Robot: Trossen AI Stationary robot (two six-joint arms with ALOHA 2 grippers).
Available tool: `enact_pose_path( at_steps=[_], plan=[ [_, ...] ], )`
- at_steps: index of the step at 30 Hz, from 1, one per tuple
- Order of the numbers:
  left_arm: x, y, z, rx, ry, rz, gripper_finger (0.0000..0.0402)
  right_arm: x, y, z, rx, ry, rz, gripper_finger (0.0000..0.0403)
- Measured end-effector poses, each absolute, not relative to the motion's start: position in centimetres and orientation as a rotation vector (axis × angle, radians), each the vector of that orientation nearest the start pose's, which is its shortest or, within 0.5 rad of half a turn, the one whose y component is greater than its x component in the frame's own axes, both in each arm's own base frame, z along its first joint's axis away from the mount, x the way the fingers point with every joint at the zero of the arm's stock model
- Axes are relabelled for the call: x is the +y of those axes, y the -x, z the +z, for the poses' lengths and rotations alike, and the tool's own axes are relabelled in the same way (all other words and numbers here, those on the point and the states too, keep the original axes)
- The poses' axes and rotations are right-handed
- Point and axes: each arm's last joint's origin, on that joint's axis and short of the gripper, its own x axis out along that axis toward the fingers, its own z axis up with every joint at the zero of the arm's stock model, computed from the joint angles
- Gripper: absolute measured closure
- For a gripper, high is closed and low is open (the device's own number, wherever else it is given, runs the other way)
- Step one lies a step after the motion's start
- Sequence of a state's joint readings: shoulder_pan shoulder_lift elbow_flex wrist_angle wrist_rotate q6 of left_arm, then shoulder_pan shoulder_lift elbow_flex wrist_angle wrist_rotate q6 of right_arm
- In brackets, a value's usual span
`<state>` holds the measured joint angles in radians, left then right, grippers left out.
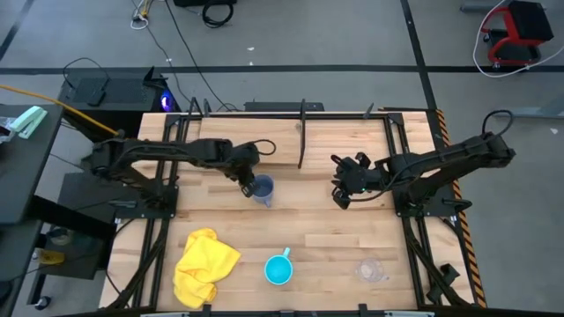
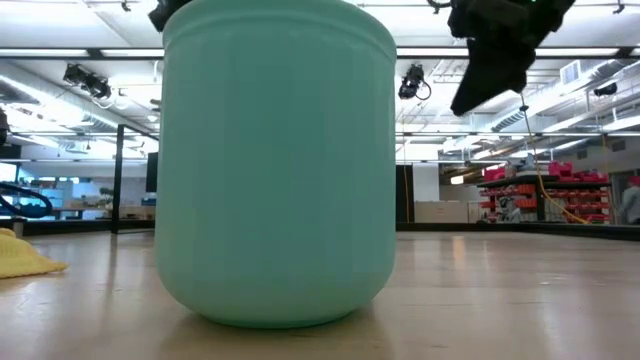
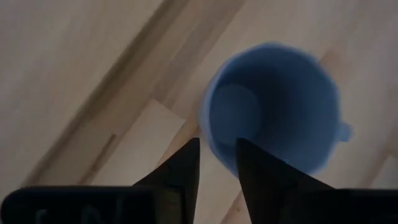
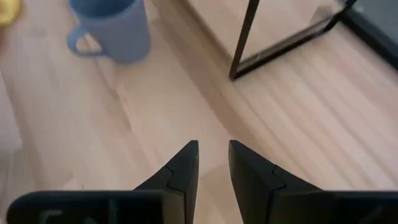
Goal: Stack small to large cups/mugs on shelf
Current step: Put the blue mug on the shelf
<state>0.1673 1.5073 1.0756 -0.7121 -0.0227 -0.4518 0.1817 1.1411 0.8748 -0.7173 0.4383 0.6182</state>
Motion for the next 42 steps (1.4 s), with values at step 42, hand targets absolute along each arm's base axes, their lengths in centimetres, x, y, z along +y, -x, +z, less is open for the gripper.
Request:
enact_pose_path(
  at_steps=[42],
  plan=[
    [5.6, -30.2, 29.2, 1.135, 0.502, 0.522, 0.0388, 3.0, -21.2, 25.8, 0.863, -0.201, -0.410, 0.0309]
  ],
)
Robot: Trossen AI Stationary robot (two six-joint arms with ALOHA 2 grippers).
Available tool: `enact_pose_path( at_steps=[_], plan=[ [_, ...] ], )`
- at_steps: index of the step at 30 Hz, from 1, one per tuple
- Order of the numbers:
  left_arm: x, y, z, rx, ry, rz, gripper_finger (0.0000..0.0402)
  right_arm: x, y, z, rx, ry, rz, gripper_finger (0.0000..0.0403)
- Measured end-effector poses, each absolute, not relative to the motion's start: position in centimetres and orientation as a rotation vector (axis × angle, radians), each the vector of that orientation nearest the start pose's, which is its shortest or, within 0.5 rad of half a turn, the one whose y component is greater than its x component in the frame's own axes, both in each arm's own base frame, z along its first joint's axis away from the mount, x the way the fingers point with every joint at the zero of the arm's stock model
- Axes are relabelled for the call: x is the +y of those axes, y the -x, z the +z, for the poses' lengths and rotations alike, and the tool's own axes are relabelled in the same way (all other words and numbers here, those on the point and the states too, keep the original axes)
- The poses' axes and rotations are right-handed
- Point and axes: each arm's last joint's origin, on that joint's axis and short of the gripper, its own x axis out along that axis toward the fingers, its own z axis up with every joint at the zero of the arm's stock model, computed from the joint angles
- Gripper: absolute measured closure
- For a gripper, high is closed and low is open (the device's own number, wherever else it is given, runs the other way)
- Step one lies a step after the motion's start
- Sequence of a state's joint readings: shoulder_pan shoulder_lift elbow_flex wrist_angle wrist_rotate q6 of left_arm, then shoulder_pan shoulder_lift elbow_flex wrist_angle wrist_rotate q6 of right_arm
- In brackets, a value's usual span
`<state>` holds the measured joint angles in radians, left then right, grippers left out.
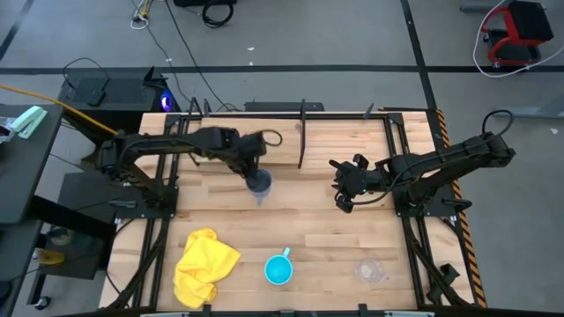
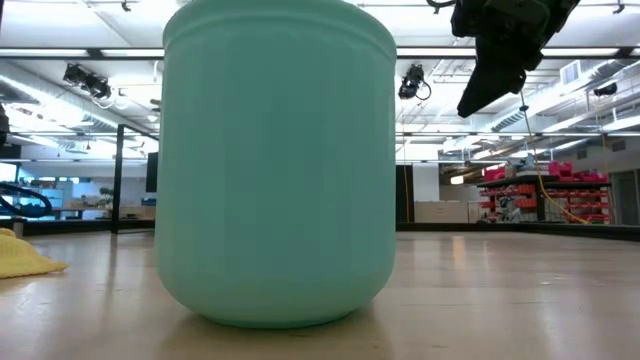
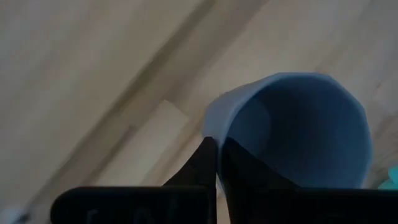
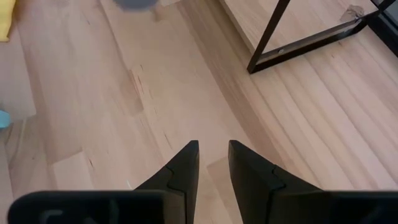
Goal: Stack small to large cups/mugs on shelf
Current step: Put the blue mug on the shelf
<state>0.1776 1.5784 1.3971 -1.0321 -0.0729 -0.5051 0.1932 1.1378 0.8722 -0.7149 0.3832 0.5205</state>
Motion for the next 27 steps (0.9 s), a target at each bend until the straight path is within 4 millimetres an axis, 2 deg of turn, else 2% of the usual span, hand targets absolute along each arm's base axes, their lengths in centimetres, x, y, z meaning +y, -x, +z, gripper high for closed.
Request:
enact_pose_path(
  at_steps=[6, 9, 13, 19, 27],
  plan=[
    [8.6, -27.8, 33.6, 1.217, 0.437, 0.662, 0.0388, 3.0, -21.2, 25.8, 0.862, -0.202, -0.410, 0.0314],
    [10.7, -26.8, 34.8, 1.215, 0.426, 0.692, 0.0388, 3.1, -21.3, 25.9, 0.858, -0.203, -0.409, 0.0316],
    [13.5, -25.5, 34.9, 1.231, 0.405, 0.713, 0.0388, 3.1, -21.3, 25.9, 0.859, -0.208, -0.405, 0.0319],
    [17.4, -22.6, 33.9, 1.309, 0.436, 0.768, 0.0388, 3.2, -21.3, 25.8, 0.872, -0.230, -0.376, 0.0321],
    [21.1, -19.9, 33.8, 1.276, 0.455, 0.771, 0.0388, 3.2, -21.3, 25.8, 0.873, -0.226, -0.371, 0.0321]
  ],
)
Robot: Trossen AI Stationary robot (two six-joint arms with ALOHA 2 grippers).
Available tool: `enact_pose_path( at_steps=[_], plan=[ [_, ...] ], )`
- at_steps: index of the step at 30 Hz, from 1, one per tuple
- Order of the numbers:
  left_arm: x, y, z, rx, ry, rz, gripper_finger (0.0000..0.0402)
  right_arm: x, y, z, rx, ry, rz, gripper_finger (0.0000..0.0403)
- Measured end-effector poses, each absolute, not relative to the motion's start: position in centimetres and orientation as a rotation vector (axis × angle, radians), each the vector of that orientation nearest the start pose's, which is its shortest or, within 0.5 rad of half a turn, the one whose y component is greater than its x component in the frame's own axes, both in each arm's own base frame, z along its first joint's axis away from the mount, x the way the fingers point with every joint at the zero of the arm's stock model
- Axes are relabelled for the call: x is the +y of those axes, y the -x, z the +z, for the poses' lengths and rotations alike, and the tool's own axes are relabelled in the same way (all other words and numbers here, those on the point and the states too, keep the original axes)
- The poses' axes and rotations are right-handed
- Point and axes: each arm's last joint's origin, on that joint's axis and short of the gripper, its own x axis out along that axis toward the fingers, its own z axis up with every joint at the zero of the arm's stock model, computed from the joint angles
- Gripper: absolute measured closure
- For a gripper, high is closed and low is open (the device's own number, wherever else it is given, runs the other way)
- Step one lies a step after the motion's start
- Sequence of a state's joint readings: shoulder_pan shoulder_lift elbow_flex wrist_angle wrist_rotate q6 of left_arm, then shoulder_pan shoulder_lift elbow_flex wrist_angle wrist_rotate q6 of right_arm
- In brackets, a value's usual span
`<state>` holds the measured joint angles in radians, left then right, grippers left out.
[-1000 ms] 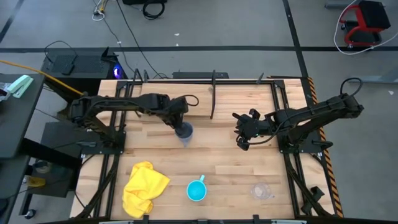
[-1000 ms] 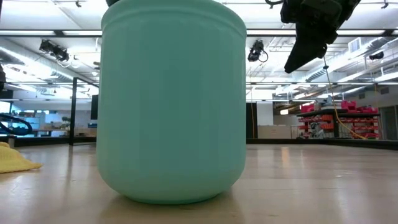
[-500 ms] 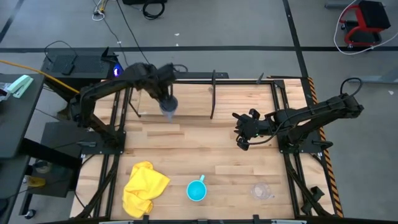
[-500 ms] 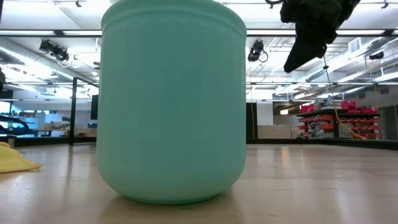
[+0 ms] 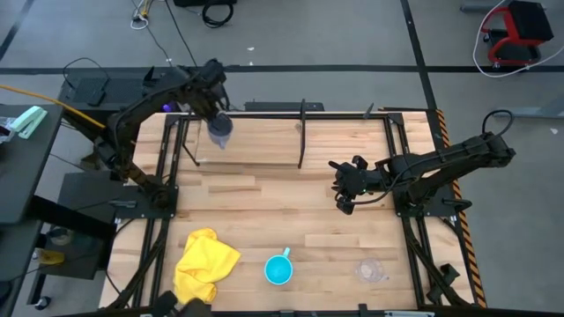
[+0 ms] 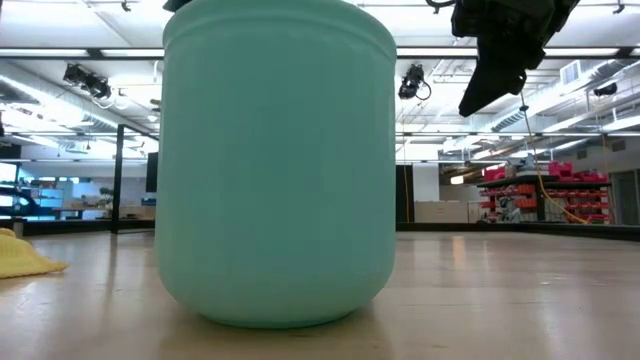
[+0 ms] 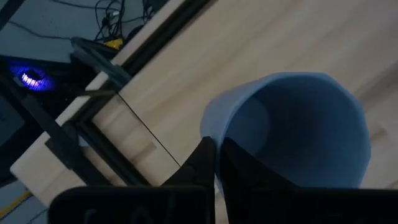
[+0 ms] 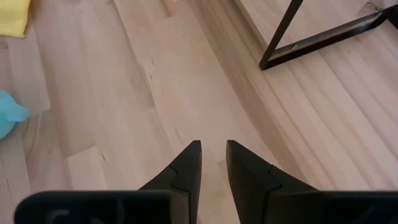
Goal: Stack small to large cups/mugs on shelf
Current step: Put the blue mug on the shelf
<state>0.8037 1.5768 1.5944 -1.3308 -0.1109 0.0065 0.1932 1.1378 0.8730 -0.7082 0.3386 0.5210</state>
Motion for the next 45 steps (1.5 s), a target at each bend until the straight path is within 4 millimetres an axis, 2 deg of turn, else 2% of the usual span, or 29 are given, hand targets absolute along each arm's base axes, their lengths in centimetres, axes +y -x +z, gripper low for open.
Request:
enact_pose_path(
  at_steps=[4, 10, 17, 24, 36, 41, 45],
  plan=[
    [22.3, -19.2, 33.8, 1.237, 0.439, 0.757, 0.0388, 3.2, -21.3, 25.8, 0.872, -0.225, -0.370, 0.0321],
    [23.3, -18.3, 30.9, 1.291, 0.437, 0.676, 0.0388, 3.2, -21.4, 25.9, 0.860, -0.226, -0.365, 0.0321],
    [24.6, -16.5, 29.5, 1.302, 0.447, 0.688, 0.0388, 3.2, -21.6, 26.1, 0.838, -0.203, -0.344, 0.0321],
    [25.3, -16.3, 27.6, 1.278, 0.422, 0.634, 0.0388, 3.2, -21.7, 26.1, 0.830, -0.195, -0.337, 0.0321],
    [25.4, -16.2, 27.4, 1.268, 0.398, 0.595, 0.0387, 3.2, -21.7, 26.1, 0.830, -0.195, -0.337, 0.0321],
    [25.4, -16.2, 27.4, 1.273, 0.385, 0.582, 0.0354, 3.2, -21.7, 26.1, 0.830, -0.195, -0.337, 0.0321],
    [25.4, -16.2, 27.4, 1.275, 0.371, 0.573, 0.0348, 3.2, -21.7, 26.1, 0.830, -0.195, -0.337, 0.0321]
  ],
)
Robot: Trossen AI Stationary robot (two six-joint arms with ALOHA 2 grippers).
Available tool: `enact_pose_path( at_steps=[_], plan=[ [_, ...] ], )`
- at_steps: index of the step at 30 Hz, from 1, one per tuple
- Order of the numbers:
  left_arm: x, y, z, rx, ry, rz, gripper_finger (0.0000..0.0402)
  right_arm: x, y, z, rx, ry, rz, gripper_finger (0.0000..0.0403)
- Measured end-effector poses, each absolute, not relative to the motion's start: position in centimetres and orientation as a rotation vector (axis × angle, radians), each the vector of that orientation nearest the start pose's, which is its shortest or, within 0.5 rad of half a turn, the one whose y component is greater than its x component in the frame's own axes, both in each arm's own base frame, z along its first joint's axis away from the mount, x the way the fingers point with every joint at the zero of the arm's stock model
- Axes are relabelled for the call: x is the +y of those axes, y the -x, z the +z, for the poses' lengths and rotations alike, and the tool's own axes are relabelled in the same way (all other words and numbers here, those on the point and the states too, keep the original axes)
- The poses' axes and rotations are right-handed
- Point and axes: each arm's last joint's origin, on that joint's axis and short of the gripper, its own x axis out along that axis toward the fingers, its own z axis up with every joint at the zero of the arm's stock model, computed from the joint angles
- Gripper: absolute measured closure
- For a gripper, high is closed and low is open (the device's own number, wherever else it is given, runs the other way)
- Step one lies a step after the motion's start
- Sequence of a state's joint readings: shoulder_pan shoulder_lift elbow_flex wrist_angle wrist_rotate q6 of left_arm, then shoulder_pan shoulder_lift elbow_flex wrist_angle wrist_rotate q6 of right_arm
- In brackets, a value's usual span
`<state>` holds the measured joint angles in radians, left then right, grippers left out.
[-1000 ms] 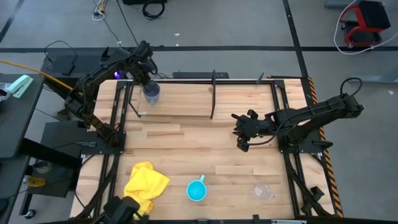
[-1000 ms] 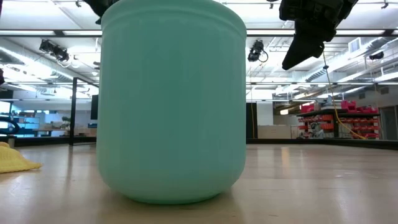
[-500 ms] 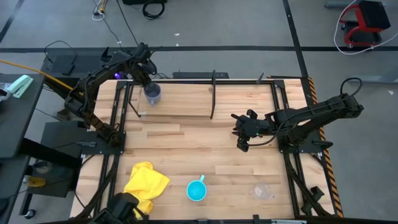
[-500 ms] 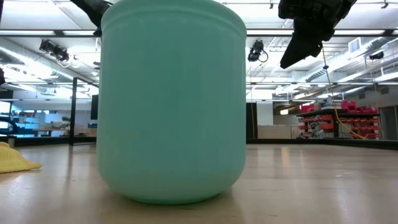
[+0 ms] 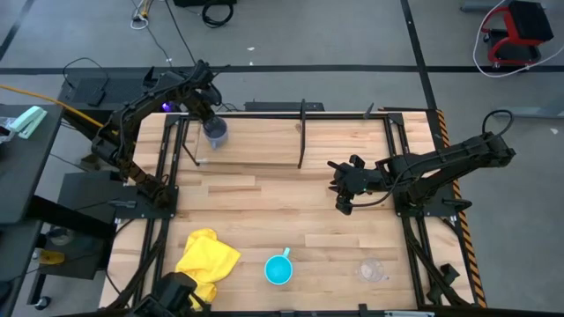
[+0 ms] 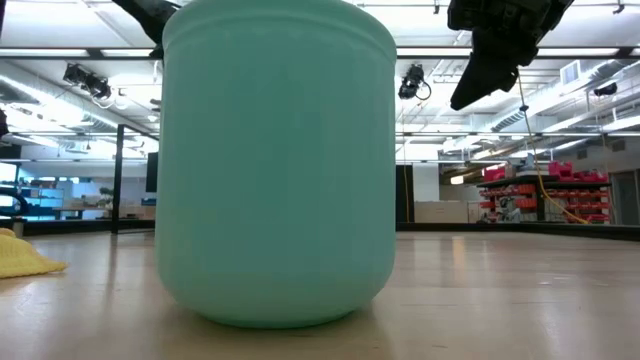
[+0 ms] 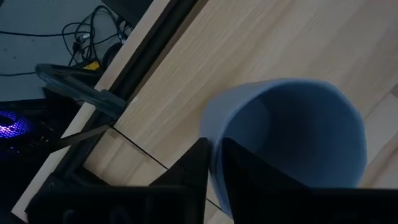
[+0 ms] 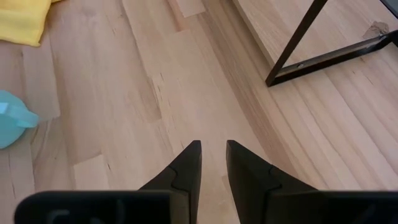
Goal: Stack small to large cups/mugs on shelf
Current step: Put the blue mug on the shelf, then put the light blue mug on the shelf
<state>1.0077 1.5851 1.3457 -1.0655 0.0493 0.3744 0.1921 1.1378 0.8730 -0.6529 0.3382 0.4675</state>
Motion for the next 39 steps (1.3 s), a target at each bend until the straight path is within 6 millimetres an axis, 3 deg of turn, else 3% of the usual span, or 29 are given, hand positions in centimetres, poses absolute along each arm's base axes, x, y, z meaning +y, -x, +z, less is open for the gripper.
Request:
enact_pose_path(
  at_steps=[7, 25, 32, 39],
  plan=[
    [25.5, -16.1, 27.4, 1.290, 0.355, 0.591, 0.0350, 3.2, -21.7, 26.1, 0.830, -0.195, -0.337, 0.0321],
    [25.5, -16.1, 28.0, 1.244, 0.417, 0.683, 0.0287, 3.2, -21.7, 26.1, 0.830, -0.199, -0.339, 0.0321],
    [24.4, -16.1, 30.8, 1.266, 0.526, 0.717, 0.0278, 3.7, -22.2, 26.5, 0.805, -0.270, -0.216, 0.0321],
    [20.4, -17.4, 35.6, 1.165, 0.492, 0.692, 0.0288, 4.0, -22.6, 27.0, 0.776, -0.284, -0.130, 0.0321]
  ],
)
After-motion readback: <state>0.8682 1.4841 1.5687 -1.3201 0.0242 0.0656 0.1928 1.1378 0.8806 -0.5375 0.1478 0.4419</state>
